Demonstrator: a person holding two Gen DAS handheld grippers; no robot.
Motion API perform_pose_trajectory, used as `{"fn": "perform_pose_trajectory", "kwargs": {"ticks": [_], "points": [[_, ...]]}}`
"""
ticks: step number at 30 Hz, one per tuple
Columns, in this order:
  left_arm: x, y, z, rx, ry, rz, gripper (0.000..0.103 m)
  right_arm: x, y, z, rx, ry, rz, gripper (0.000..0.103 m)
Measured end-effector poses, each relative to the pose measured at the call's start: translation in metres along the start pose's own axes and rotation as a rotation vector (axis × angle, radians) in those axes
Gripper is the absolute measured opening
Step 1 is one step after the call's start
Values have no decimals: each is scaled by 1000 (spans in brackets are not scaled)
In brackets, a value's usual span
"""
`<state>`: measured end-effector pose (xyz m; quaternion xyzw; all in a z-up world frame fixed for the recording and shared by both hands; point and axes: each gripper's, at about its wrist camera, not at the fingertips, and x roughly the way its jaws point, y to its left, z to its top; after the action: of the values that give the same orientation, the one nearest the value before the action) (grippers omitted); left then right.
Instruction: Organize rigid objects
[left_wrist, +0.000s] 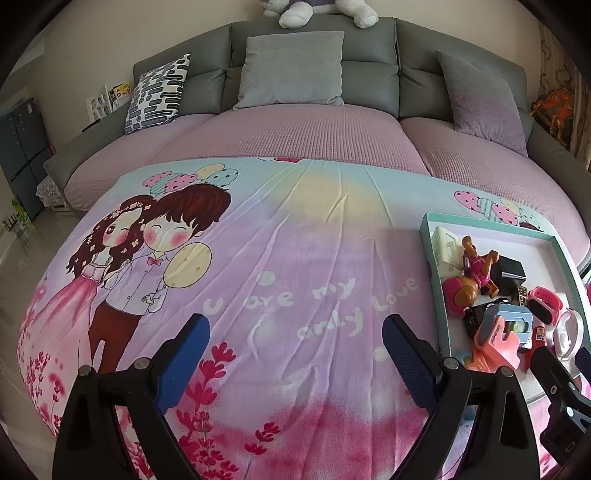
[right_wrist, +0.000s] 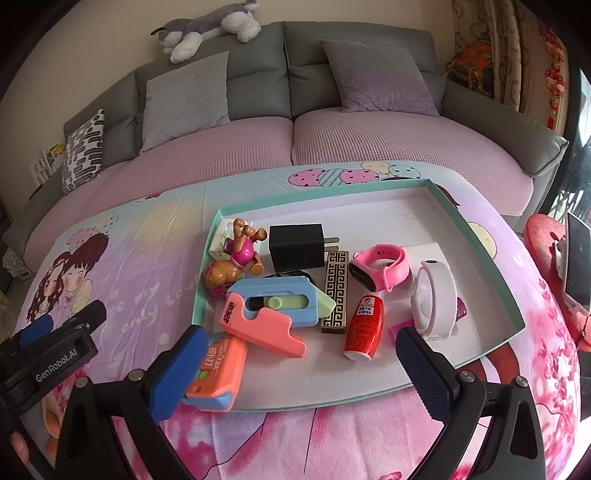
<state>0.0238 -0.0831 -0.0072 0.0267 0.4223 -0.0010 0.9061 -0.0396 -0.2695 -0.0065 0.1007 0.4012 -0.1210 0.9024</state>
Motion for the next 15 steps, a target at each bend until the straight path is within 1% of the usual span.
{"fn": "perform_pose_trajectory", "kwargs": {"ticks": [6,12,15], "points": [[-7,8,-25,27,10,62,95,-10,7,-20,-21,-4,-3,103],[-20,25,-45,22,32,47,95,-20,13,-41,-39,27,-2,103],[-26,32,-58,28,46,49,95,-29,12,-51,-24,5,-8,103]]}}
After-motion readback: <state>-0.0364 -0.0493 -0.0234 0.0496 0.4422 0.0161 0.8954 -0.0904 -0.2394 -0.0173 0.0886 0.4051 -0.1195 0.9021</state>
